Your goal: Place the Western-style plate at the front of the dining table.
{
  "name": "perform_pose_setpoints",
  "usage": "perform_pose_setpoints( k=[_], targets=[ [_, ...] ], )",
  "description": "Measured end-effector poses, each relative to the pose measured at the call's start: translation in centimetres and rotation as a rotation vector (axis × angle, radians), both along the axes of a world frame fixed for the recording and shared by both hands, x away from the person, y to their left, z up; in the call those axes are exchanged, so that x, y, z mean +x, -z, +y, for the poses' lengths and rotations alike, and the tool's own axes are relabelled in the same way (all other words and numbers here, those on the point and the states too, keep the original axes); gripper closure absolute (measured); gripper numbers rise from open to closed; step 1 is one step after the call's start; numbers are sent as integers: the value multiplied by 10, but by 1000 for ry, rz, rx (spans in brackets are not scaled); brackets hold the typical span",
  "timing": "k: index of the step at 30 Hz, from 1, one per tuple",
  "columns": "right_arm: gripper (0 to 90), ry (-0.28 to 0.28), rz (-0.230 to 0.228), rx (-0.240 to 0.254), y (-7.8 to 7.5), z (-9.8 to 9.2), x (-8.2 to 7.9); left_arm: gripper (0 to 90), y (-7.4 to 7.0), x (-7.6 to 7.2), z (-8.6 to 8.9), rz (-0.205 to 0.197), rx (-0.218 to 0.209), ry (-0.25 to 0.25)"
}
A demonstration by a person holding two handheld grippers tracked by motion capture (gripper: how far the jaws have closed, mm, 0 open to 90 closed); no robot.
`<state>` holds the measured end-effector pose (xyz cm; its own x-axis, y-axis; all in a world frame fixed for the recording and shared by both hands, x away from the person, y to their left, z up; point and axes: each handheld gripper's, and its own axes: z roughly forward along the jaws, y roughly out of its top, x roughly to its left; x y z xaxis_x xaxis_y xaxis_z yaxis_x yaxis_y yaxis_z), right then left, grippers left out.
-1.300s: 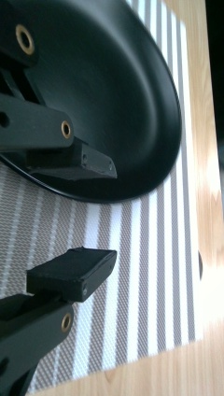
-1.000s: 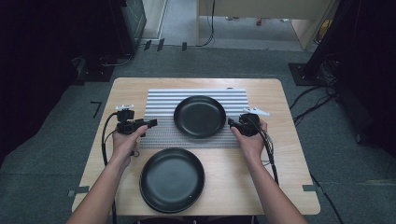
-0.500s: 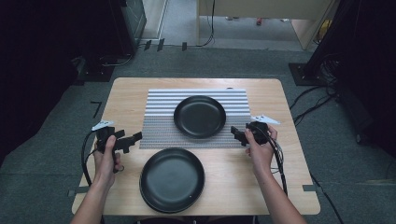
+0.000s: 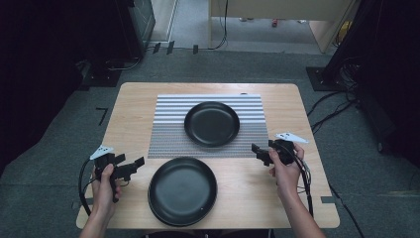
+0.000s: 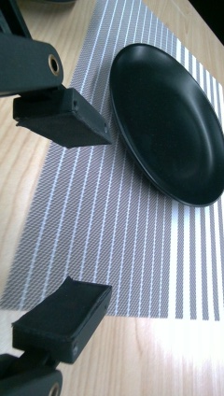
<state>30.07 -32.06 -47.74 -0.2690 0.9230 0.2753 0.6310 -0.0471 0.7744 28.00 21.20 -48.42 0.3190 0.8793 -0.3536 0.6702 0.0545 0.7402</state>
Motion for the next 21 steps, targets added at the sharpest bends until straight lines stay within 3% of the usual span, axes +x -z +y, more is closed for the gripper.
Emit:
perform_pose_setpoints(
  k=[12, 21],
  targets=[
    [223, 19, -2, -4, 3, -24, -28, 84, 6, -28, 16, -13, 37, -30],
    [213, 45, 13, -1, 11, -47, -51, 34, 17, -44, 26, 5, 53, -38]
  ],
)
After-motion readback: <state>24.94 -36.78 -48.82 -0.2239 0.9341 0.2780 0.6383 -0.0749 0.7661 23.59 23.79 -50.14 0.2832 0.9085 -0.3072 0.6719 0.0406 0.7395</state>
